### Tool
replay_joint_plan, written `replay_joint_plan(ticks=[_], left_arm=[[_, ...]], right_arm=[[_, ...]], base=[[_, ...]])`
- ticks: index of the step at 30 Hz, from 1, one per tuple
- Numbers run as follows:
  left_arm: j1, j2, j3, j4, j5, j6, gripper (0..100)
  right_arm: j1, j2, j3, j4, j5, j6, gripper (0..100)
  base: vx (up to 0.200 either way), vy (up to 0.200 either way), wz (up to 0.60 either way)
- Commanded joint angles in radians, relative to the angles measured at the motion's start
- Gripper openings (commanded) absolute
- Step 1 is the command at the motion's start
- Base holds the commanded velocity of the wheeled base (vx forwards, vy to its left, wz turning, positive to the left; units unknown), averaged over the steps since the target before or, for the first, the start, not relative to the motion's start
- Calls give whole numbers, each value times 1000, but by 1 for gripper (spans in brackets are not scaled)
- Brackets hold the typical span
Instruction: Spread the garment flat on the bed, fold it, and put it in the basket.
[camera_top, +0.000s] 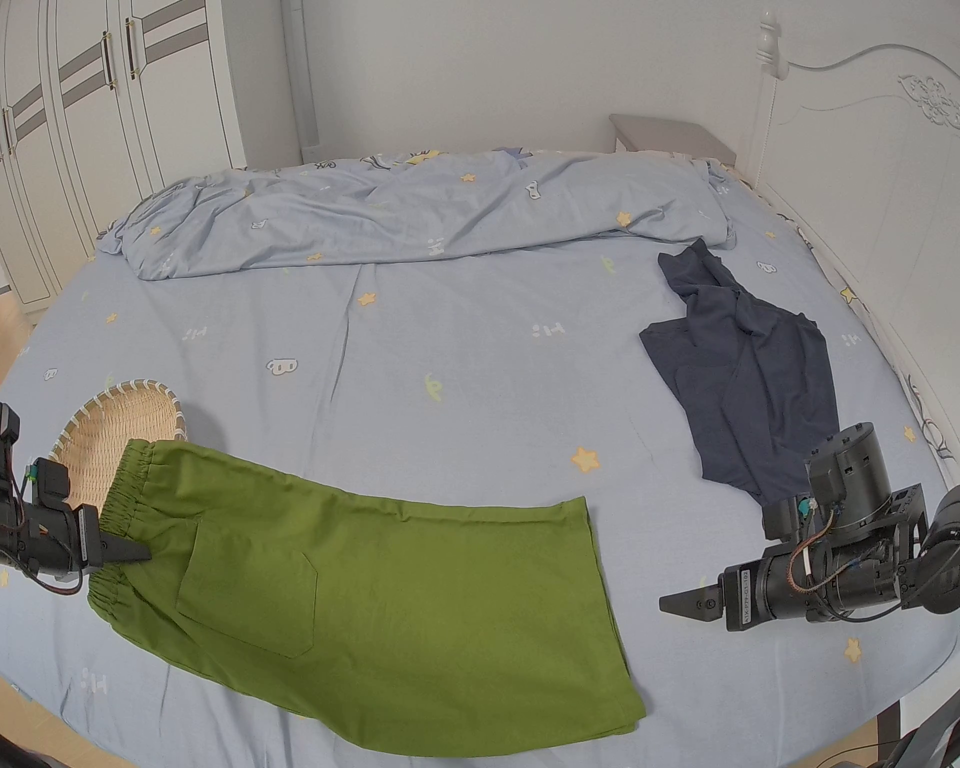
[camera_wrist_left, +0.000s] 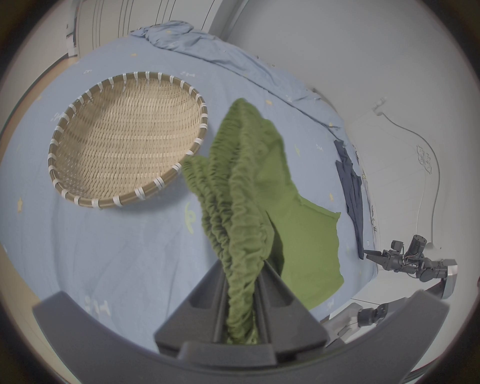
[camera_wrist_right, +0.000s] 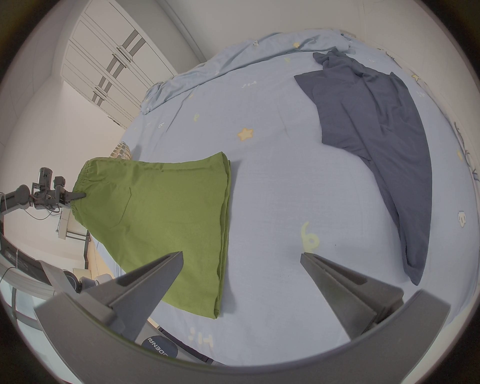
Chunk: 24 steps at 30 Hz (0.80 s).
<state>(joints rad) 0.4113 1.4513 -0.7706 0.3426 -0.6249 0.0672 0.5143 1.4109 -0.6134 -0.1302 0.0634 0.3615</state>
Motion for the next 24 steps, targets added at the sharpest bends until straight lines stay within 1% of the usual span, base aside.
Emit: replay_joint_plan(ticks=[1, 2, 3, 4, 5, 6, 7, 8, 9, 10, 11, 12, 14, 15, 18, 19, 20, 21, 22, 23, 24], left_arm=[[-247, -118, -176, 168, 129, -176, 0], [-319, -127, -197, 170, 168, -234, 0], [-368, -131, -214, 170, 194, -271, 0], [-376, -131, -217, 170, 198, -277, 0], [-499, -126, -263, 176, 271, -365, 0], [-565, -121, -280, 176, 313, -405, 0], [-574, -120, -282, 176, 320, -409, 0], [-654, -108, -302, 176, 378, -451, 0], [-715, -91, -317, 176, 432, -480, 0], [-758, -71, -328, 176, 470, -494, 0], [-766, -66, -331, 176, 476, -495, 0], [-795, -42, -340, 174, 491, -497, 0], [-799, -35, -343, 173, 491, -497, 0], [-844, 6, -378, 173, 491, -501, 0], [-867, 20, -397, 173, 491, -506, 0], [-917, 37, -420, 173, 495, -518, 0], [-948, 38, -426, 173, 495, -524, 0], [-970, 40, -426, 171, 496, -524, 0], [-970, 40, -426, 171, 496, -524, 0], [-1014, 47, -427, 171, 496, -520, 0], [-1017, 49, -429, 171, 496, -520, 0]], right_arm=[[-3, -3, 6, -2, -1, 1, 100], [-3, -3, 6, -2, -1, 1, 100], [-3, -3, 6, -2, -1, 1, 100], [-3, -3, 6, -2, -1, 1, 100], [-3, -1, 7, -2, -2, 1, 100], [-7, -1, 9, -2, -2, 1, 100], [-7, -1, 9, -2, -2, 1, 100], [-10, -1, 9, -2, -2, 1, 100], [-10, -1, 7, -2, -1, 2, 100], [-8, -1, 7, -2, -1, 2, 100], [-7, -1, 7, -2, -1, 4, 100], [-2, -3, 9, -2, -1, 5, 100], [-2, -3, 11, -2, -1, 5, 100], [0, -4, 9, -2, -1, 5, 100], [0, -6, 9, -2, -1, 5, 100], [0, -6, 9, 0, -2, 7, 100], [0, -7, 11, 0, -1, 7, 100], [0, -13, 11, 0, -1, 5, 100], [0, -13, 11, 0, -1, 5, 100], [-2, -20, 11, 0, 1, 7, 100], [-2, -20, 11, 0, -1, 7, 100]], base=[[0, 0, 0], [0, 0, 0], [0, 0, 0], [0, 0, 0], [0, 0, 0], [0, 0, 0], [0, 0, 0], [0, 0, 0], [0, 0, 0], [0, 0, 0], [0, 0, 0], [0, 0, 0], [0, 0, 0], [0, 0, 0], [0, 0, 0], [0, 0, 0], [0, 0, 0], [0, 0, 0], [0, 0, 0], [0, 0, 0], [0, 0, 0]])
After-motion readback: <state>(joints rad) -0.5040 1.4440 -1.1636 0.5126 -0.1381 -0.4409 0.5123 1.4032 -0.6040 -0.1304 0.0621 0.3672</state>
